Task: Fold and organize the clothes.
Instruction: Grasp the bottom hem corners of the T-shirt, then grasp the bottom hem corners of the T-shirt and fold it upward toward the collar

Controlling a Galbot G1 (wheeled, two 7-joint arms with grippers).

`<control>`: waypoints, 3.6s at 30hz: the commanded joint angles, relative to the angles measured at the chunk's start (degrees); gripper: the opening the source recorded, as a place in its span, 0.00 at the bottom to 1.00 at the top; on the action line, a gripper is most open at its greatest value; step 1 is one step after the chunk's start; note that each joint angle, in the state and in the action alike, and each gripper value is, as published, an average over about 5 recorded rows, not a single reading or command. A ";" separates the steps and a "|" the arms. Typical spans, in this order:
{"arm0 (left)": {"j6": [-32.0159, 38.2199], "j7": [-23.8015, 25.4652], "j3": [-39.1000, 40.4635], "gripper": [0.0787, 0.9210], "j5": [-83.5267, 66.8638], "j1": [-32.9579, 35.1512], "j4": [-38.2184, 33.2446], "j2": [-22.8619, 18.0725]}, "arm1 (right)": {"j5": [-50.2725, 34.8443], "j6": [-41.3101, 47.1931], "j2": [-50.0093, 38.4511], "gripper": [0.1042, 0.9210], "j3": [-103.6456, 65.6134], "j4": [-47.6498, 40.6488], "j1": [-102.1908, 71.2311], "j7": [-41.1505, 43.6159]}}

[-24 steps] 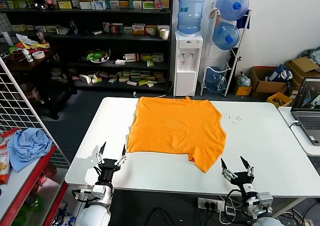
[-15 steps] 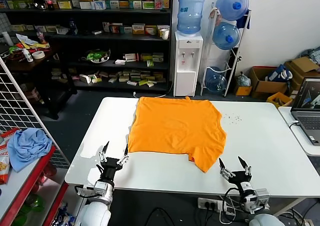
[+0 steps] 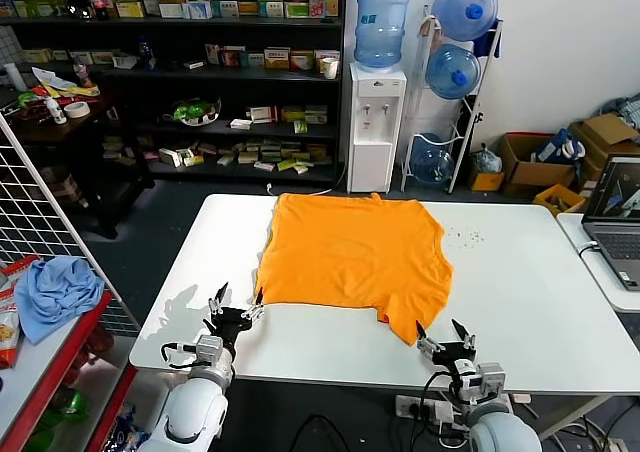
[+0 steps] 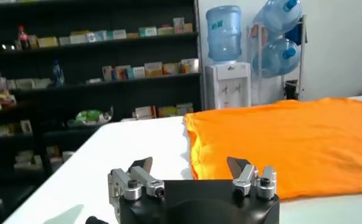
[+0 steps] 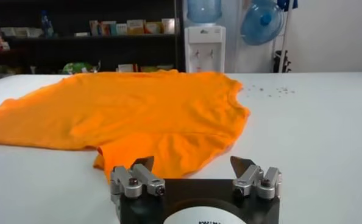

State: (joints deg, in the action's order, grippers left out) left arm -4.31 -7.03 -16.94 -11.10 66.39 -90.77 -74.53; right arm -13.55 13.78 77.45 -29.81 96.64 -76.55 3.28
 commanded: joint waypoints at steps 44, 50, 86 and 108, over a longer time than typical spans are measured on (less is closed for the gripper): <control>-9.10 -1.36 5.01 0.05 -4.81 -2.36 2.70 1.37 | 4.62 4.36 0.51 0.02 2.63 1.55 -0.17 -5.37; -9.01 -1.47 4.96 0.02 -4.80 -0.51 0.50 2.24 | 5.19 5.72 -0.12 0.02 2.31 3.25 -1.88 -5.59; -7.70 -0.94 3.88 0.02 -3.87 3.84 -3.38 3.47 | 3.45 3.45 3.34 0.22 3.72 -0.28 -1.32 -9.74; -8.56 -2.42 2.53 0.02 -2.99 16.47 -16.91 7.91 | 8.96 6.07 -4.11 0.02 0.65 22.56 -23.99 -11.91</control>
State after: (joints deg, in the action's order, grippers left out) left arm -12.77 -9.33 -14.01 -14.44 77.33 -102.87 -67.46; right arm -5.55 19.69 74.53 -28.24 113.72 -94.35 -8.49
